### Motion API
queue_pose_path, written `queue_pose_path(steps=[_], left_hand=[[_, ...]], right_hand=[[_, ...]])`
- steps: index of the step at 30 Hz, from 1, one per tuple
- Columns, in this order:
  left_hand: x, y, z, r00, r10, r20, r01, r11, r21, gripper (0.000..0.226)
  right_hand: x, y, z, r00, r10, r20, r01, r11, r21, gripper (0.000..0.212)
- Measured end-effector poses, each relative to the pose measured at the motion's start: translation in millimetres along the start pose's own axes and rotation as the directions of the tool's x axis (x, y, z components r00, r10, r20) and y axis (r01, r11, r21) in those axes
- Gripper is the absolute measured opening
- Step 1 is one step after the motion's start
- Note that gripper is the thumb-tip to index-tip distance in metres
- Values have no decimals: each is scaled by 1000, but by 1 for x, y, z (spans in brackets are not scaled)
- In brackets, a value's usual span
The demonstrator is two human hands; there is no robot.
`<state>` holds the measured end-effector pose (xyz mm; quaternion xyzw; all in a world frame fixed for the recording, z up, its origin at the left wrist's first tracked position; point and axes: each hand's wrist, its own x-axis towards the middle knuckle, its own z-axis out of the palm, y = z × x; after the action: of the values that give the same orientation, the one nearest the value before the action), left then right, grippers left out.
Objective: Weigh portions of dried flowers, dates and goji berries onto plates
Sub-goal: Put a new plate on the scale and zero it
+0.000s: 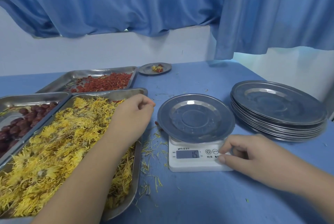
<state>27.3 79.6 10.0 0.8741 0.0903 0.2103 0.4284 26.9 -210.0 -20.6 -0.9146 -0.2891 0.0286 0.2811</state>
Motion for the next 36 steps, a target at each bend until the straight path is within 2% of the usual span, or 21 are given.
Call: queue_pose_path(steps=[3, 5, 9, 13, 15, 18, 20, 22, 25, 27, 29, 32, 34, 36], left_hand=[[2, 1, -3, 999, -19, -29, 16, 996, -85, 19], [1, 2, -4, 999, -19, -46, 12, 988, -154, 19], [3, 6, -23, 997, 7, -77, -25, 972, -236, 18], [4, 1, -60, 977, -79, -199, -26, 879, -475, 22], [1, -5, -73, 976, -101, -191, -8, 866, -499, 21], [-4, -14, -88, 990, -80, -116, 32, 927, -373, 20], [-4, -17, -102, 993, -66, -96, 39, 965, -260, 19], [-6, -18, -113, 999, -9, -47, 6, 998, -66, 16], [-14, -21, -112, 970, 55, 235, -111, 967, 231, 10], [-20, -23, -100, 904, 23, 427, -192, 914, 357, 15], [-22, -26, -87, 851, 0, 526, -289, 836, 467, 28], [-19, -33, -78, 849, -13, 527, -350, 734, 582, 43], [-17, -35, -80, 870, -19, 493, -312, 752, 581, 36], [-15, -36, -86, 900, 4, 436, -253, 819, 515, 23]], right_hand=[[2, -2, -1, 998, -41, -45, 38, 998, -58, 21], [3, -2, -3, 995, -52, -85, 51, 999, -17, 14], [6, 1, -5, 991, -68, -117, 70, 997, 13, 14], [6, 0, -1, 989, -118, -92, 118, 993, -13, 12], [6, -2, 1, 985, -141, -101, 139, 990, -28, 16], [7, -8, 4, 971, -182, -155, 180, 983, -27, 26], [9, -13, 6, 952, -212, -222, 210, 977, -35, 42], [10, -17, 8, 927, -249, -281, 240, 969, -66, 54], [9, -19, 13, 914, -293, -282, 265, 955, -134, 59], [7, -17, 16, 917, -301, -263, 271, 952, -145, 59], [6, -14, 18, 918, -311, -247, 277, 947, -162, 58], [5, -11, 18, 921, -305, -242, 273, 949, -158, 58], [5, -9, 15, 922, -295, -251, 265, 953, -145, 56], [5, -8, 13, 926, -278, -257, 249, 958, -139, 53]])
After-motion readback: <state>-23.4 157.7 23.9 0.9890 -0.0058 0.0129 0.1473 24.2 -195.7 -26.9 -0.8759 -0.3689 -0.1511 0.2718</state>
